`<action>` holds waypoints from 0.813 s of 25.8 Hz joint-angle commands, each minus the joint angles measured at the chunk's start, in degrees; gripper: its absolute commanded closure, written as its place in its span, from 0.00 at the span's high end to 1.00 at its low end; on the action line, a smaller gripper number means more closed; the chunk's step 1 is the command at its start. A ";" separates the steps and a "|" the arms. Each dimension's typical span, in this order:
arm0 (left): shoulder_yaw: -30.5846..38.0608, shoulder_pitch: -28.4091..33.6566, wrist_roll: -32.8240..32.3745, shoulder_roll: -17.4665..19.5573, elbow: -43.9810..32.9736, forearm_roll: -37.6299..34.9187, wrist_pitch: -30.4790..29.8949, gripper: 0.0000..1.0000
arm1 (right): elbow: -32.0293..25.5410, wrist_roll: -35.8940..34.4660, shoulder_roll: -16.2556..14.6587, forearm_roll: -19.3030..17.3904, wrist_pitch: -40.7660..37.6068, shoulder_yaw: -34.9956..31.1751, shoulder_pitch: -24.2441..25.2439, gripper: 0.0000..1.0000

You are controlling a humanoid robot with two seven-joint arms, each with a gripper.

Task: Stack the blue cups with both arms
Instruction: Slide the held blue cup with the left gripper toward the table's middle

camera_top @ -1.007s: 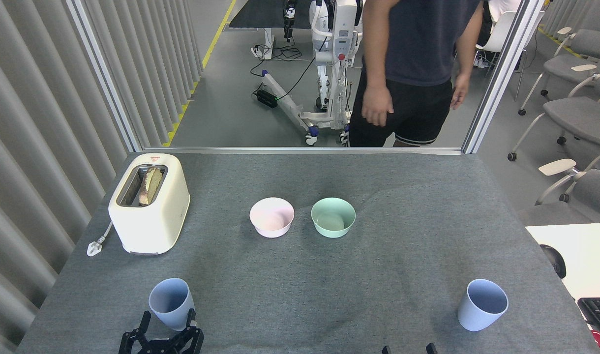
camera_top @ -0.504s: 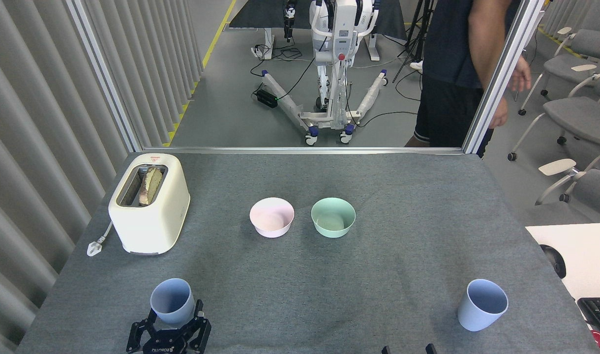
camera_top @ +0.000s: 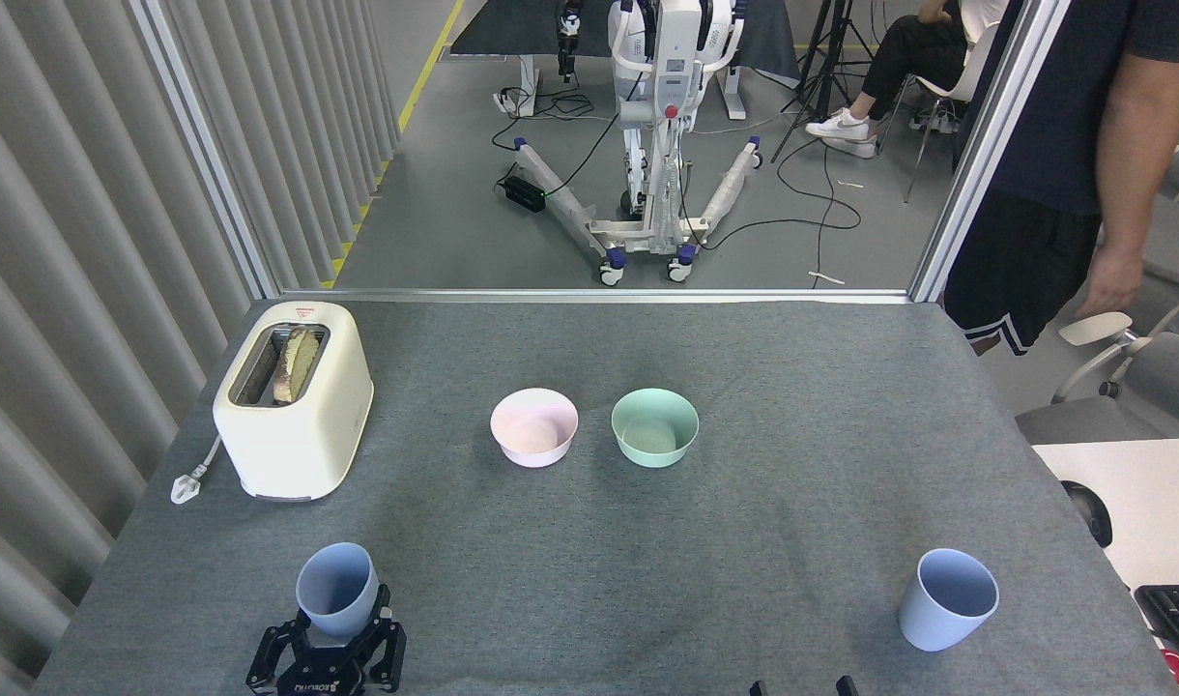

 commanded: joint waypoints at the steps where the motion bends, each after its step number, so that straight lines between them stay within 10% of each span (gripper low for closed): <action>1: -1.28 0.34 -0.08 0.04 -3.94 -0.02 -0.61 0.59 | 0.01 0.01 0.00 0.00 0.00 0.08 0.00 1.00; 10: -22.55 -2.48 0.01 -3.21 -5.26 -11.00 -1.40 0.62 | 0.01 0.01 0.09 0.09 0.00 0.17 -0.09 1.00; 21: -25.28 -5.73 0.28 -10.24 3.53 -14.17 -1.40 0.62 | 0.01 0.01 0.00 0.09 0.00 0.78 -0.09 1.00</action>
